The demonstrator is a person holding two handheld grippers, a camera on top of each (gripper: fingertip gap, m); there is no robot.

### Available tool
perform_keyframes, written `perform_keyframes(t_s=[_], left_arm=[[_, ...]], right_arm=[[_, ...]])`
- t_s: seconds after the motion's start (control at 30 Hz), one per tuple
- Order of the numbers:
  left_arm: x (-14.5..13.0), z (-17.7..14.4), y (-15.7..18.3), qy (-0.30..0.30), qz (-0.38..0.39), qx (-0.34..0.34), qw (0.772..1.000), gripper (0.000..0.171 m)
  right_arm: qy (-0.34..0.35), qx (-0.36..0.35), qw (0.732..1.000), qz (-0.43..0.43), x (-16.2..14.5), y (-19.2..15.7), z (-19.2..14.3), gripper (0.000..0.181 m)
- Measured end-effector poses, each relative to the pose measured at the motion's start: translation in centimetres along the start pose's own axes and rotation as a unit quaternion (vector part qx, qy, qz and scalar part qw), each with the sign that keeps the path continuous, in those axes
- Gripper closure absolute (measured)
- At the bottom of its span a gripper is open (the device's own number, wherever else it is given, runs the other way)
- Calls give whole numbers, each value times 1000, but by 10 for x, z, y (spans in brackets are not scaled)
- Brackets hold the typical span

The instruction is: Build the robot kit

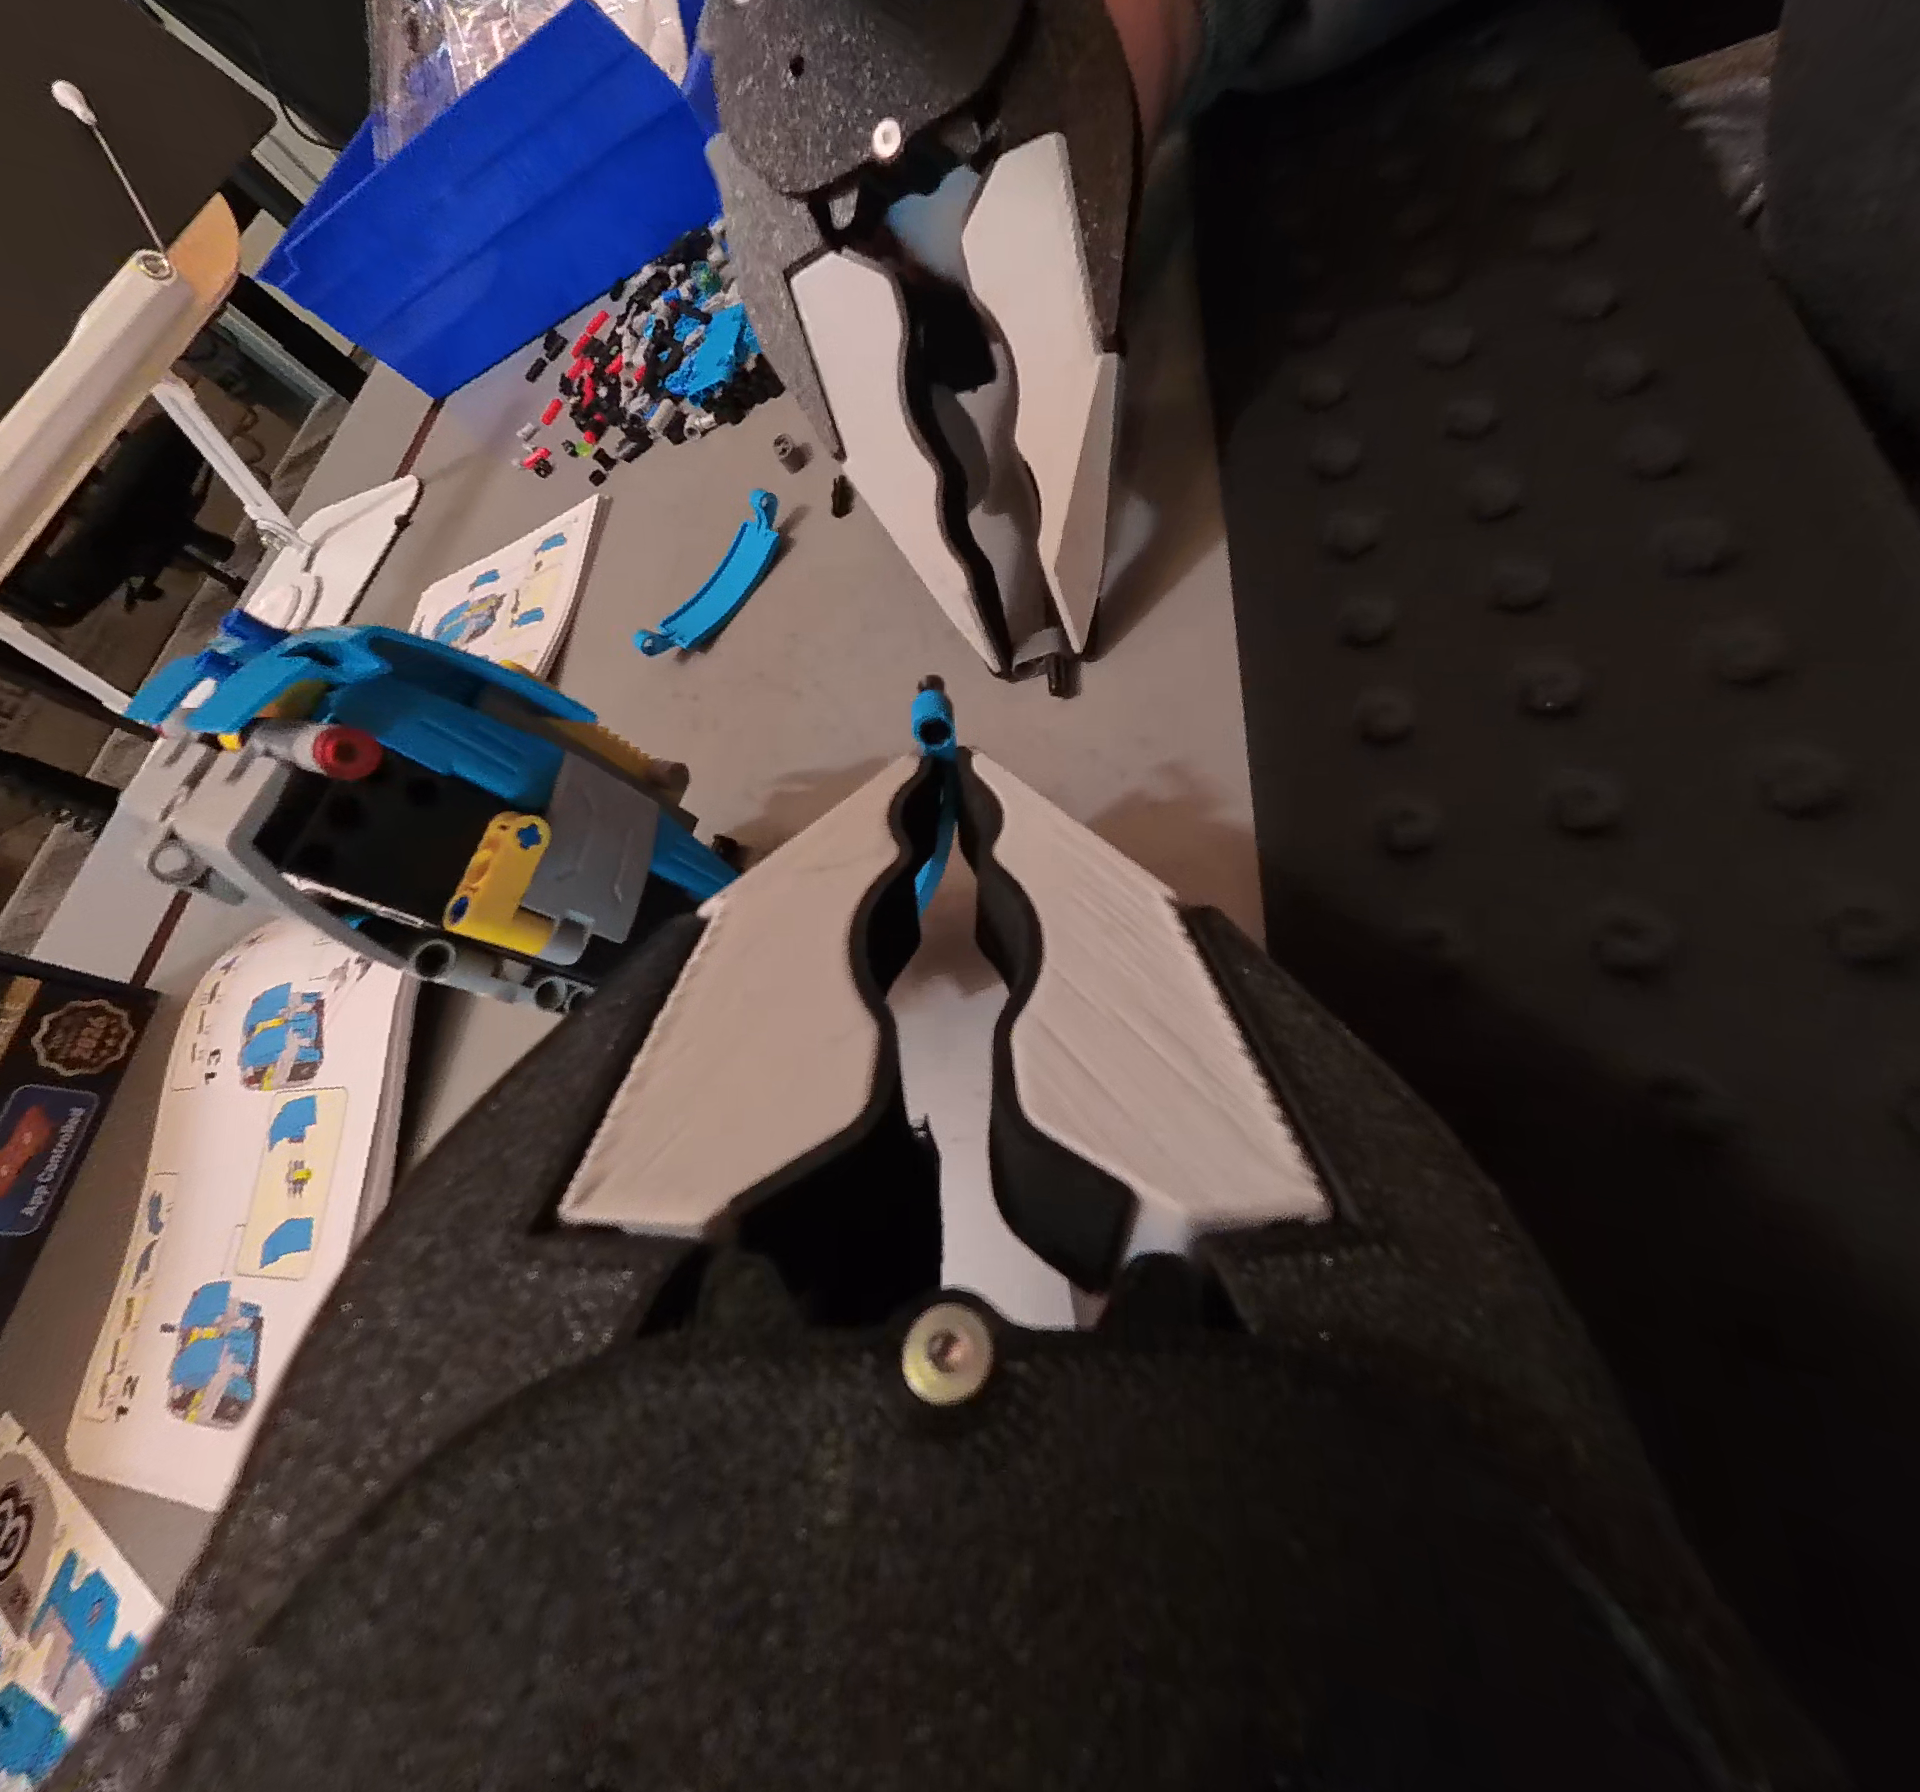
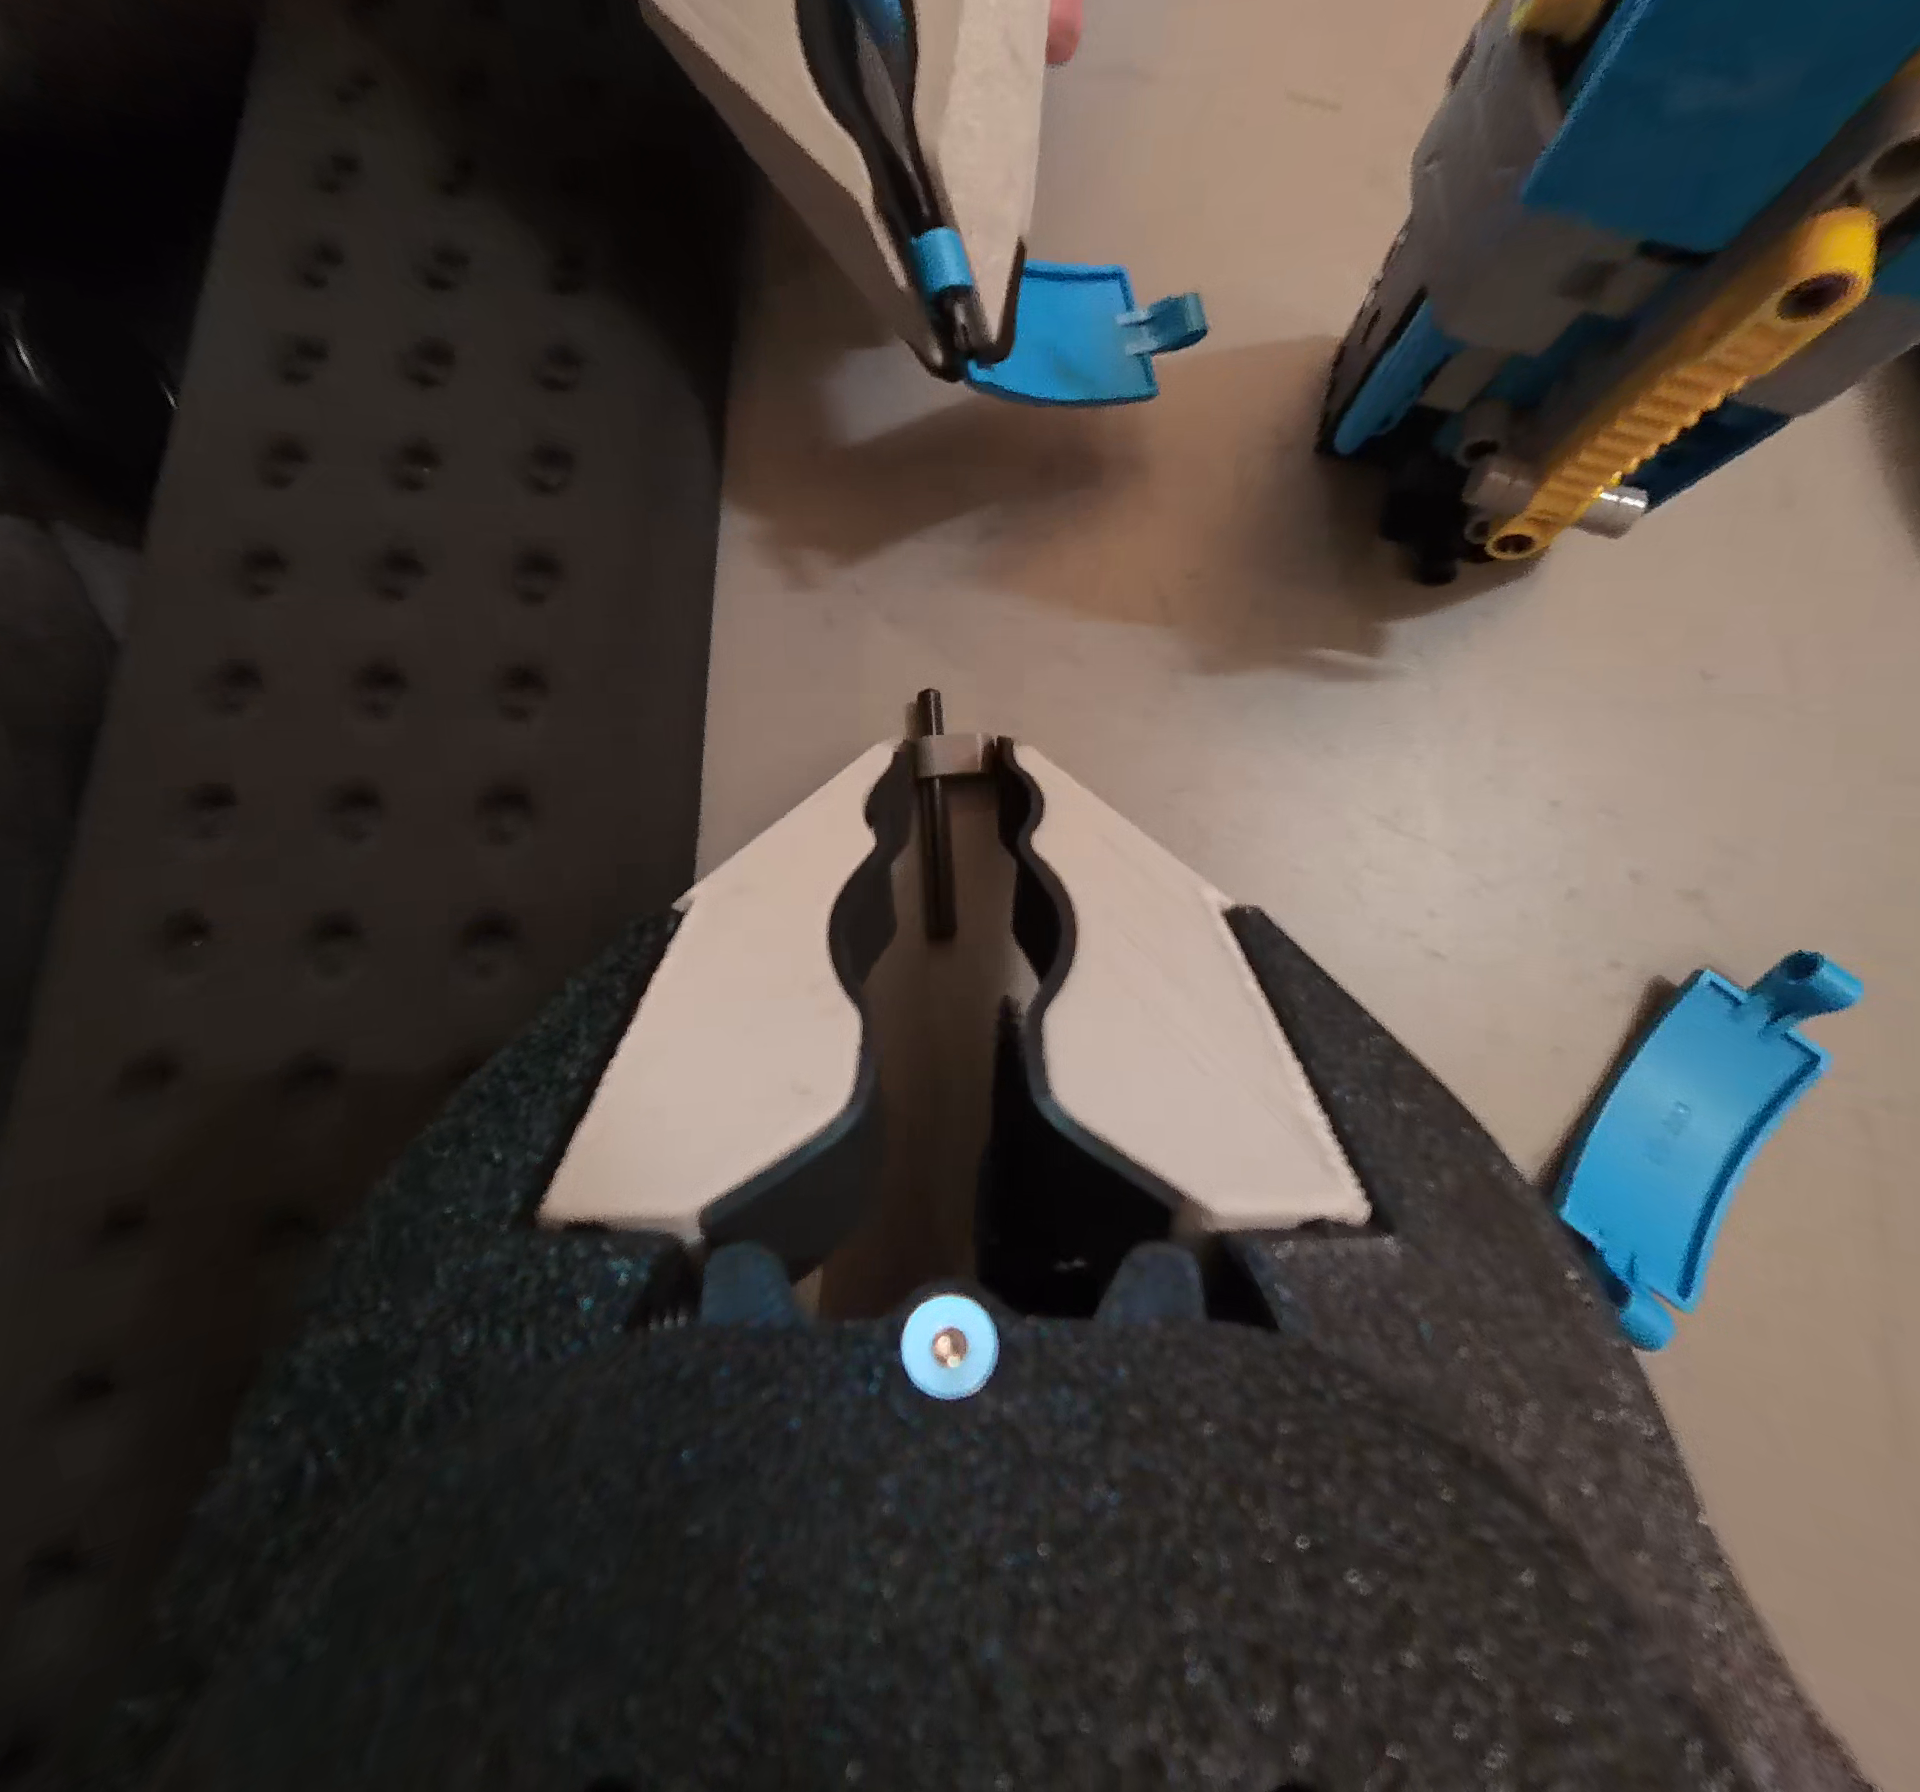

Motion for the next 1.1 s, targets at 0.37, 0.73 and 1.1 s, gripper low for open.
perform_keyframes(t_s=[0.37, 0.73, 1.1], left_arm=[[9, -6, 9, 49, 29, -21, 998, 170], [11, -6, 9, 52, 19, -33, 998, 171], [2, 14, 31, -71, 133, -3, 989, 170]], right_arm=[[171, 126, 975, 64, 37, -6, -29, 167], [154, 113, 981, 43, 44, -12, -21, 167], [13, 56, 998, -10, 36, -23, 4, 168]])
Point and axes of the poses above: each gripper's, where its closed fingertips meet, z out along the fingers, x out of its top, y = z × x across the jaws, the point moved 7 cm from there along -z, back along the fingers, and after that the axes turned 11 degrees about -y, right-handed, at the moved point
